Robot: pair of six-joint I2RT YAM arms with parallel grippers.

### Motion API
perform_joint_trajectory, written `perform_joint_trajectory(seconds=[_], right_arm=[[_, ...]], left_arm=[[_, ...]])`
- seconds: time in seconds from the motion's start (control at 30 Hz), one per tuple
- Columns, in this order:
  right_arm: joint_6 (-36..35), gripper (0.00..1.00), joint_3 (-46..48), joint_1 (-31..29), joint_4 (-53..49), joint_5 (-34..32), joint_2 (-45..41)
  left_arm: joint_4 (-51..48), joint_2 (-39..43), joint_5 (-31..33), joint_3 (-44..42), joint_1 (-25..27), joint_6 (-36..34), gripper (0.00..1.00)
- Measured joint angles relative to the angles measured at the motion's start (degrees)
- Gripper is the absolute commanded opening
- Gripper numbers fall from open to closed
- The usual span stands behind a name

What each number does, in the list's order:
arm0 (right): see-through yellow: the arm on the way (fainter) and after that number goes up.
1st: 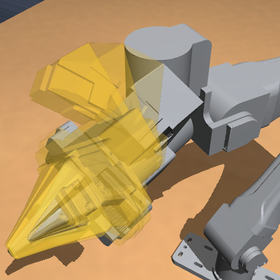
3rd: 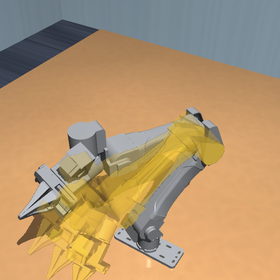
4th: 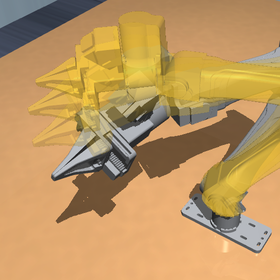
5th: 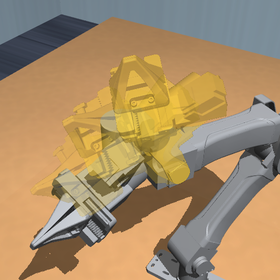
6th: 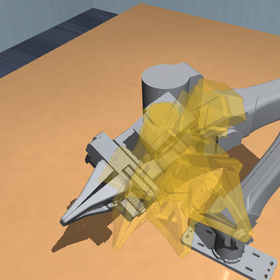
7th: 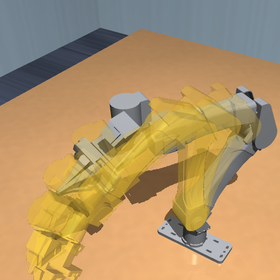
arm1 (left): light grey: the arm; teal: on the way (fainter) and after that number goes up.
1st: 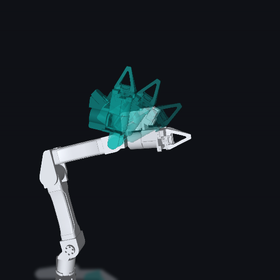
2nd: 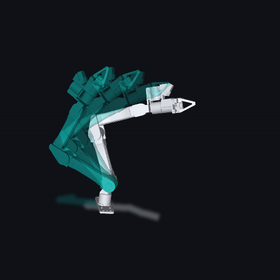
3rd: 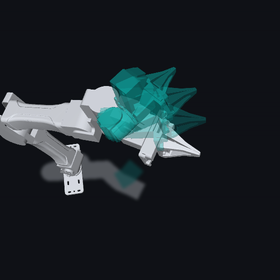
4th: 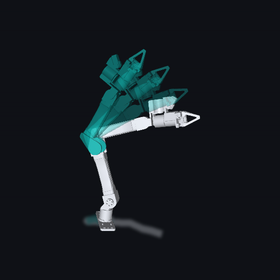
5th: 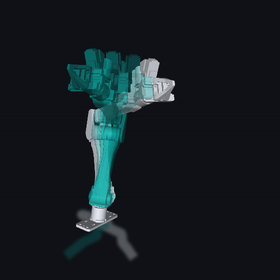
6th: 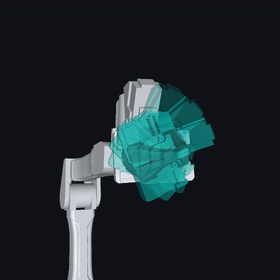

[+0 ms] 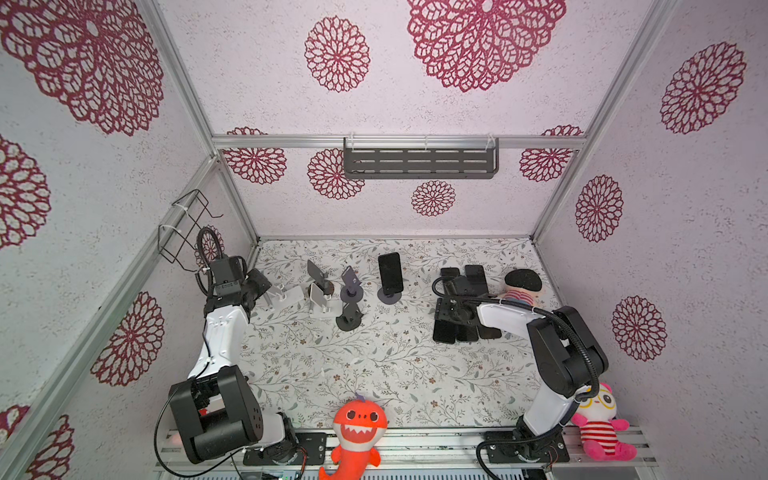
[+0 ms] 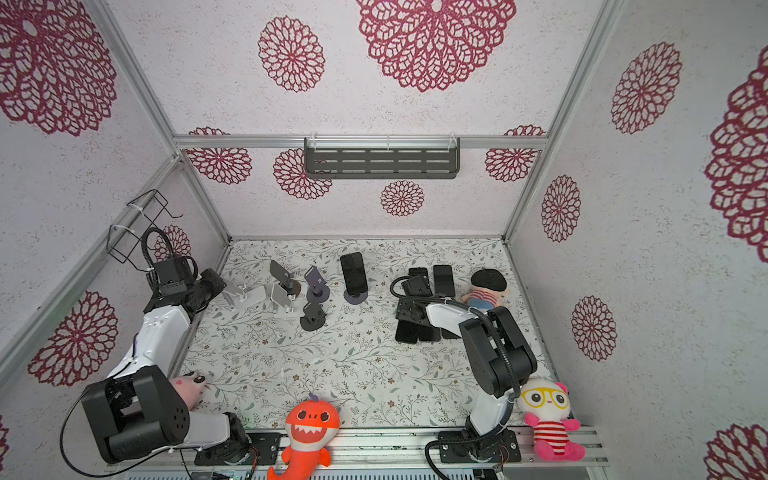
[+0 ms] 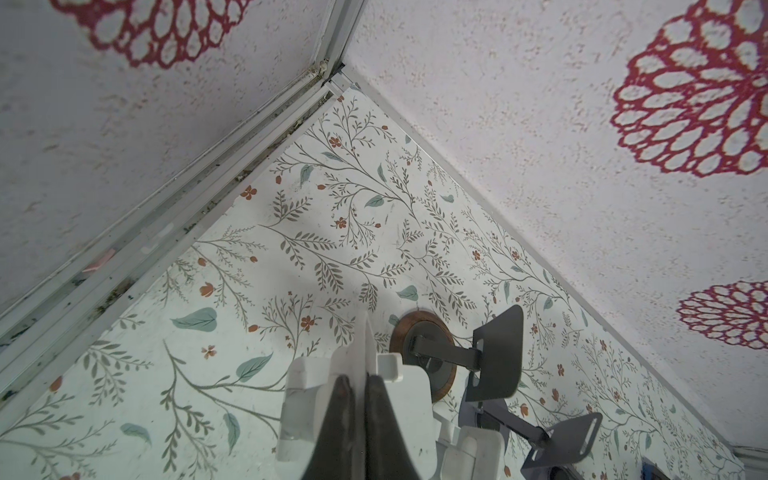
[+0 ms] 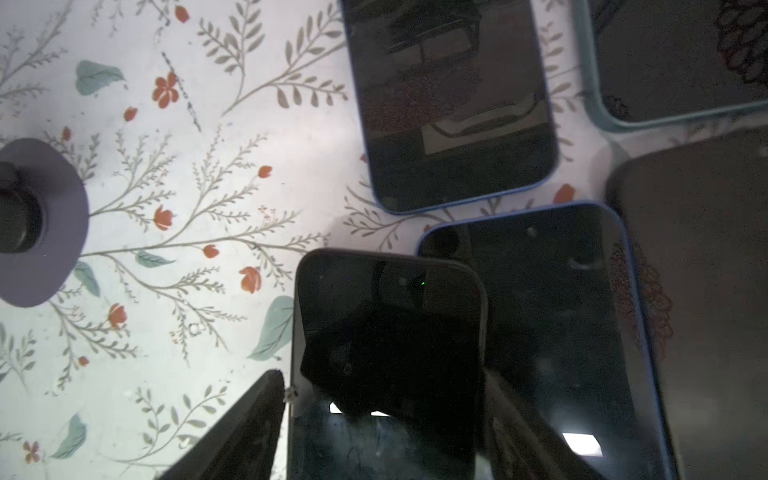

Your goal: Remove the phone from the phone stand

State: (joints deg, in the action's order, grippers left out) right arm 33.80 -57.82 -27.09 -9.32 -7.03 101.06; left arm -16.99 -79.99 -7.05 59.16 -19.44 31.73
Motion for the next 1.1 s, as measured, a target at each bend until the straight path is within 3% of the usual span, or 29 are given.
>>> perform_joint_trajectory(seconds=[0.47,0.8,1.1], right_arm=[[-4.31,0.79,-1.44,-1.07,-0.07,2.21,1.25],[-3.67,0.64,-0.07,-6.12,0.04,1.51,-6.54],[-0.94,0.59,-0.13,-11.02,2.78,4.31,-0.52]], left_arm=[[1.75,-0.81,-0.37,-0.07,-0.09,0.11,0.00],[1.70,-3.17,-0.04,-0.07,-0.13,0.26,0.00],[1.22,-5.66,0.66,-0.02,-0.17,0.68,0.00]])
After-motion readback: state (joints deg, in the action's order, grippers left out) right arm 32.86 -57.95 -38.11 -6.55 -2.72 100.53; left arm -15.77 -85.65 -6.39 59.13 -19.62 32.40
